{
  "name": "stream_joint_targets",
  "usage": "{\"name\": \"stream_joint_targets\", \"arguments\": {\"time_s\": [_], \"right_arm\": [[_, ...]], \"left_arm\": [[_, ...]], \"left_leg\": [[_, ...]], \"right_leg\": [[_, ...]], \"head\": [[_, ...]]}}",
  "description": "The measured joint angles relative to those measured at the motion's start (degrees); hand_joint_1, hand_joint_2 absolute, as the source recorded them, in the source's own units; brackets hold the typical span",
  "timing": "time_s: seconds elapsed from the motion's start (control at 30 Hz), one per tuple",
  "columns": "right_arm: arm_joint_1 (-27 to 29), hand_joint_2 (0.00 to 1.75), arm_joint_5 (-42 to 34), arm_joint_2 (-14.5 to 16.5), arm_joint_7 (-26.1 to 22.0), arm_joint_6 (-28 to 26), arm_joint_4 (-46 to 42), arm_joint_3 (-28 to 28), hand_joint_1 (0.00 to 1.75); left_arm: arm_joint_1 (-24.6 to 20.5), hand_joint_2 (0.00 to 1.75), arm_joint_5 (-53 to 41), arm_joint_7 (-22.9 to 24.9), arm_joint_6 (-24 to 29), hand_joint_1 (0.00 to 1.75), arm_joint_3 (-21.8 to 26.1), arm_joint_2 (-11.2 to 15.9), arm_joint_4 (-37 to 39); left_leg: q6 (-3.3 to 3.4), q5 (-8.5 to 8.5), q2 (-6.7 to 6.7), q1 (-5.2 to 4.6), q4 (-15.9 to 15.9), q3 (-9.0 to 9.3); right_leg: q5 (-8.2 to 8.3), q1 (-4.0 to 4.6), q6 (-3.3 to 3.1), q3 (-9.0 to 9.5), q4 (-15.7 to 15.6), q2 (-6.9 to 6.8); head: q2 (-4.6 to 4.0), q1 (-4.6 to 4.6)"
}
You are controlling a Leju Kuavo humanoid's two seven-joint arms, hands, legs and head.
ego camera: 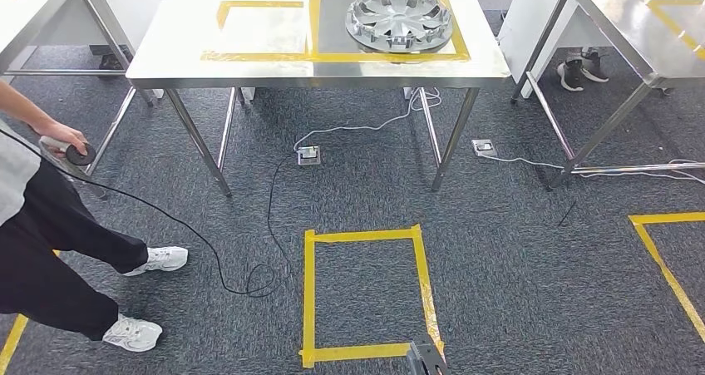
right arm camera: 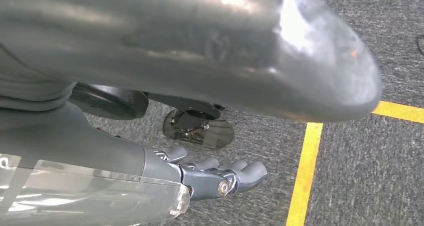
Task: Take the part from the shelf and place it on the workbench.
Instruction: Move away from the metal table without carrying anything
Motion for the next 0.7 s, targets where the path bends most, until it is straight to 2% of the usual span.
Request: {"name": "stream_joint_targets", "arguments": {"time_s": [0.17, 0.3, 0.33, 0.47, 0.7], "right_arm": [[0.5, 0.0, -0.3, 0.0, 0.0, 0.0, 0.2, 0.0, 0.0], [0.6, 1.75, -0.8, 0.0, 0.2, 0.0, 0.3, 0.0, 0.0], [0.6, 1.75, -0.9, 0.0, 0.3, 0.0, 0.3, 0.0, 0.0], [0.6, 1.75, -1.3, 0.0, 0.7, 0.1, 0.5, 0.0, 0.0], [0.6, 1.75, -2.4, -0.4, 1.7, 0.9, 0.8, 0.0, 0.0]], "left_arm": [[0.0, 0.0, 0.0, 0.6, 0.0, 0.0, 0.1, -0.1, 0.0], [0.0, 0.0, 0.0, 1.0, 0.0, 0.0, 0.3, -0.4, 0.0], [0.0, 0.0, 0.0, 1.0, 0.0, 0.0, 0.4, -0.4, 0.0], [0.0, 1.75, 0.0, 1.2, 0.0, 0.0, 0.4, -0.6, 0.0], [0.0, 1.75, 0.0, 1.6, 0.2, 0.0, 0.4, -1.4, 0.0]], "left_leg": [[0.0, 0.0, -0.03, 0.0, 0.0, 0.0], [0.01, 0.0, -0.03, 0.0, 0.0, 0.0], [0.01, 0.0, -0.03, 0.0, 0.0, 0.0], [0.01, 0.0, -0.04, 0.0, 0.0, 0.0], [0.01, 0.0, -0.08, -0.01, 0.0, 0.0]], "right_leg": [[0.0, 0.0, 0.0, 0.0, 0.0, 0.0], [0.0, 0.0, 0.0, 0.0, 0.0, 0.0], [0.0, 0.0, 0.0, 0.0, 0.0, 0.0], [0.0, 0.0, 0.0, 0.0, 0.0, 0.0], [0.0, 0.0, 0.0, 0.0, 0.0, -0.01]], "head": [[0.0, 0.01], [0.0, 0.0], [0.0, 0.0], [0.0, -0.01], [0.0, 0.0]]}}
